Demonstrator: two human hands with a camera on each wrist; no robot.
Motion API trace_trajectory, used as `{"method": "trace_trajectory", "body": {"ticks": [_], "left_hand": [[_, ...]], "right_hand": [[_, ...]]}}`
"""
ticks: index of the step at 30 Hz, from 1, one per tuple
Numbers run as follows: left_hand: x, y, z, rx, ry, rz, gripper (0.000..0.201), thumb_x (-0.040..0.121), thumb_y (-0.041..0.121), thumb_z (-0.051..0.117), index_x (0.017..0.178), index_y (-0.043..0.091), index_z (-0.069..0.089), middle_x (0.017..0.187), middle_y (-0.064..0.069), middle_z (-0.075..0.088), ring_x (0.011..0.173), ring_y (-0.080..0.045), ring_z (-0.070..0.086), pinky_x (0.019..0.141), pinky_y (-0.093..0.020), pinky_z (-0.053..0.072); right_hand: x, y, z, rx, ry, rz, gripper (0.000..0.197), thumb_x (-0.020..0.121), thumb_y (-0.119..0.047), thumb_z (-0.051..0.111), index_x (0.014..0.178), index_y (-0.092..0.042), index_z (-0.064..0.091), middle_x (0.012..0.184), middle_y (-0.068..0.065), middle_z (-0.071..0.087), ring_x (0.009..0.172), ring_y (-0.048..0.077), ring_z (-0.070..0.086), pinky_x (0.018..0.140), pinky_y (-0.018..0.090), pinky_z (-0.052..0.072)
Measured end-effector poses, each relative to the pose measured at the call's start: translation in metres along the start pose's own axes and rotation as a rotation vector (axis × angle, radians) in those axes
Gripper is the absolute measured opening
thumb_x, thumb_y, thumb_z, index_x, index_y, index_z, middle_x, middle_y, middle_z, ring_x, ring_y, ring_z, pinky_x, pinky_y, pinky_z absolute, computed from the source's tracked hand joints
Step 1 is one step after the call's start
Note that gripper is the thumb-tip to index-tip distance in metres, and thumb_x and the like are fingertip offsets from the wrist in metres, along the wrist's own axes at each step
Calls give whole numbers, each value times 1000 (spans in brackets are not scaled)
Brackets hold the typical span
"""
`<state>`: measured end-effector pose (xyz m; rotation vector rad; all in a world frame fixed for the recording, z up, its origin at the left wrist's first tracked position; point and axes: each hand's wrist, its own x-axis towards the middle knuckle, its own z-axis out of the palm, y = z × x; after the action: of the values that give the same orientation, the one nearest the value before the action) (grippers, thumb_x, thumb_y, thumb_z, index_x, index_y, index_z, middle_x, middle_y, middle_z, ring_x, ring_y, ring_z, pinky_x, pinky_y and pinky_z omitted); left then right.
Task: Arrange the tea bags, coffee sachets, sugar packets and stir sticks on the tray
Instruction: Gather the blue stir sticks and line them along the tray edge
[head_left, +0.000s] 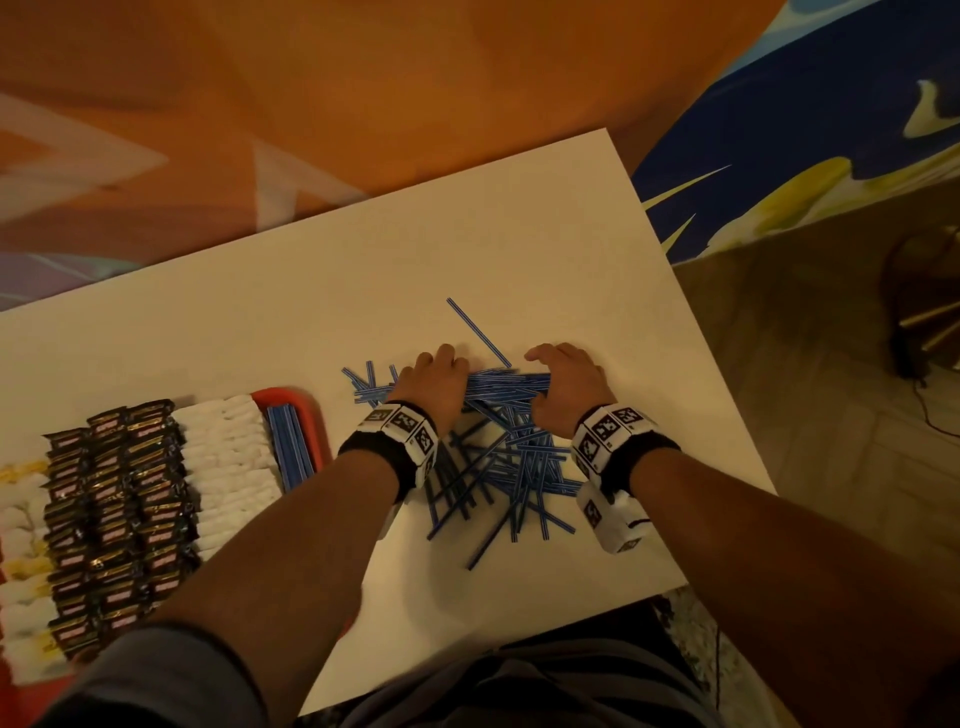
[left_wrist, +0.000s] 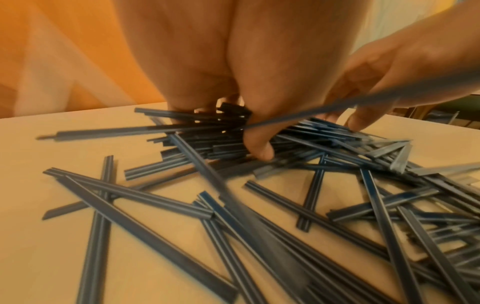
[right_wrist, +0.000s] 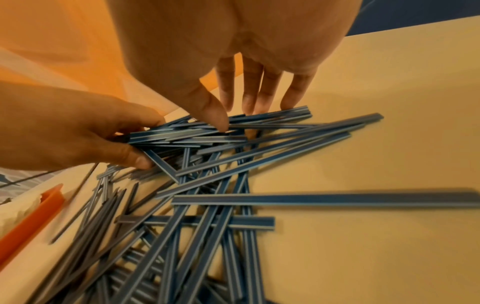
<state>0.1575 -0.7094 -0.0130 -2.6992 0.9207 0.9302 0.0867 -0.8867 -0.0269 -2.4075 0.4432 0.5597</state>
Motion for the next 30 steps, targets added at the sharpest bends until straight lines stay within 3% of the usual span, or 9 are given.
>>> {"method": "trace_trajectory", "body": {"ticks": [7, 9, 12, 14, 17, 22, 26, 28, 30], "left_hand": [[-15, -19, -9, -5, -41, -22, 49, 96, 13, 52, 142, 11, 34, 130, -13, 50, 119, -35, 49, 103, -50, 37], [-20, -21, -13, -5, -38, -28, 52, 95, 12, 52, 143, 11, 32, 126, -13, 52, 113, -35, 54, 97, -49, 42], [-27, -24, -17, -35, -61, -49, 52, 94, 8, 54, 141, 8, 30, 121, -15, 50, 101, -35, 59, 75, -43, 47], [-29, -26, -18, -108, -80, -86, 53, 92, 5, 56, 139, 5, 31, 122, -16, 49, 103, -37, 59, 80, -46, 51], [-29, -33, -12, -280, -72, -138, 50, 91, 1, 57, 135, 0, 34, 125, -19, 48, 107, -37, 55, 83, -43, 47], [-32, -38, 5, -583, 21, -172, 15, 100, 6, 46, 113, -1, 40, 97, -16, 51, 77, -23, 45, 67, -32, 34], [-37, -35, 20, -946, 100, -207, 11, 103, 10, 45, 112, 9, 39, 85, -10, 52, 68, -22, 50, 66, -40, 46], [-41, -31, 24, -1171, 179, -237, 12, 103, 6, 44, 113, 10, 40, 86, -9, 54, 69, -19, 53, 62, -27, 51], [-43, -26, 28, -1317, 276, -250, 12, 102, 2, 42, 109, 13, 41, 81, -7, 54, 69, -18, 55, 64, -27, 51]], "right_hand": [[-4, 0, 2, -46, 14, 13, 51, 81, -14, 64, 129, -25, 51, 132, 2, 47, 126, 25, 41, 106, 39, 31], [-5, 1, 4, -49, 12, 12, 46, 82, -17, 64, 126, -26, 53, 131, 1, 48, 126, 25, 42, 106, 41, 32], [-8, 3, 3, -52, 3, 21, 42, 83, -20, 64, 123, -27, 55, 132, -1, 47, 126, 24, 41, 108, 43, 31], [-9, 4, 3, -48, 19, 27, 41, 83, -18, 63, 122, -27, 55, 130, -1, 49, 125, 24, 42, 108, 43, 31], [-11, 5, 3, -40, 37, 41, 40, 83, -17, 63, 121, -28, 56, 128, -2, 49, 125, 23, 42, 108, 42, 31], [-14, 6, 5, -30, 34, 62, 41, 81, -15, 63, 119, -28, 56, 128, -1, 48, 124, 23, 42, 105, 42, 31], [-20, 10, 7, 4, 65, 61, 35, 83, -15, 62, 116, -27, 58, 127, -1, 50, 123, 23, 44, 106, 41, 33], [-24, 12, 8, 22, 78, 59, 34, 84, -14, 62, 116, -27, 58, 126, -1, 51, 122, 23, 46, 107, 41, 34], [-28, 13, 9, 28, 82, 55, 35, 84, -12, 61, 116, -26, 58, 125, -1, 51, 122, 22, 45, 107, 40, 33]]}}
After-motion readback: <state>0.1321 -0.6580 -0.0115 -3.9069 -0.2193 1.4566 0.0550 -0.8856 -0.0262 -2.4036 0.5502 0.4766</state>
